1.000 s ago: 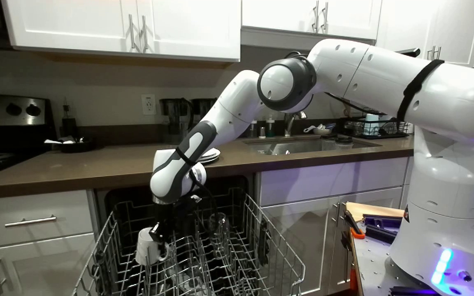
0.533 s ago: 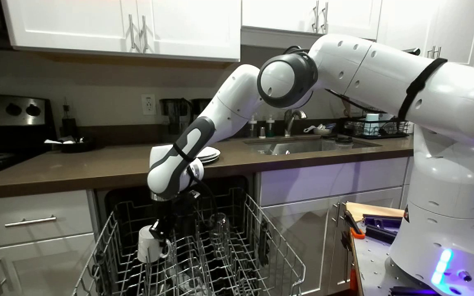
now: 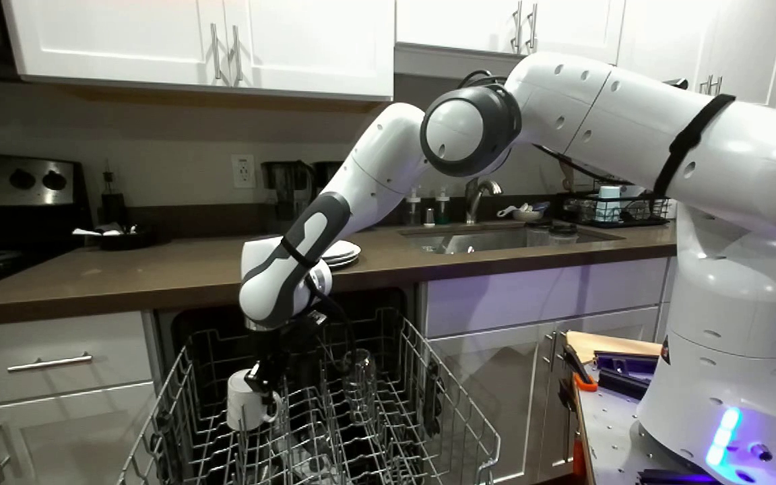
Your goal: Move the white cup in the dishwasher to the corner closest to you
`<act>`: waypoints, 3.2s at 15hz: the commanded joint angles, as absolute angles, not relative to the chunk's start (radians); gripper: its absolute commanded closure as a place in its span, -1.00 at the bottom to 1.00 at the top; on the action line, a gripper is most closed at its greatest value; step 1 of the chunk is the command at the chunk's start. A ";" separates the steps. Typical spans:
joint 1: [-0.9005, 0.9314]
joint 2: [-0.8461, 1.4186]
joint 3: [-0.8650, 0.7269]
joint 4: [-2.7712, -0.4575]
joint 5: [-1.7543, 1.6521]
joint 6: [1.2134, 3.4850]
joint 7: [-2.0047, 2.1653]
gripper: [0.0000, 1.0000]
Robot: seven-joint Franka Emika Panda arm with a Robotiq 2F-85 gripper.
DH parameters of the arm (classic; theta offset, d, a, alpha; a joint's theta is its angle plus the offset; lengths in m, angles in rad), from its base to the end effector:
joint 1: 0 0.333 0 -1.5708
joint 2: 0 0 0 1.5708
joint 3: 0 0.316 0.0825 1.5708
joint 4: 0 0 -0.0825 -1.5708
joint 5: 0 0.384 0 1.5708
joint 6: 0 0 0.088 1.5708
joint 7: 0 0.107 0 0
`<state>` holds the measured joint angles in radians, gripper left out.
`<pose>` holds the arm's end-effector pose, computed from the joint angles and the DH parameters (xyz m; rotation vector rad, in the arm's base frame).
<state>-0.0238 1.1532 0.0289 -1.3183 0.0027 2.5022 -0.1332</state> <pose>0.7168 -0.0007 0.0320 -3.1100 -0.1846 -0.0511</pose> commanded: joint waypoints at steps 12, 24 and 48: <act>-0.001 1.072 0.028 -1.416 -0.008 2.601 -0.099 0.81; 0.056 1.011 -0.023 -1.482 -0.030 2.577 -0.036 0.81; 0.100 0.675 -0.010 -1.785 -0.045 2.465 -0.016 0.81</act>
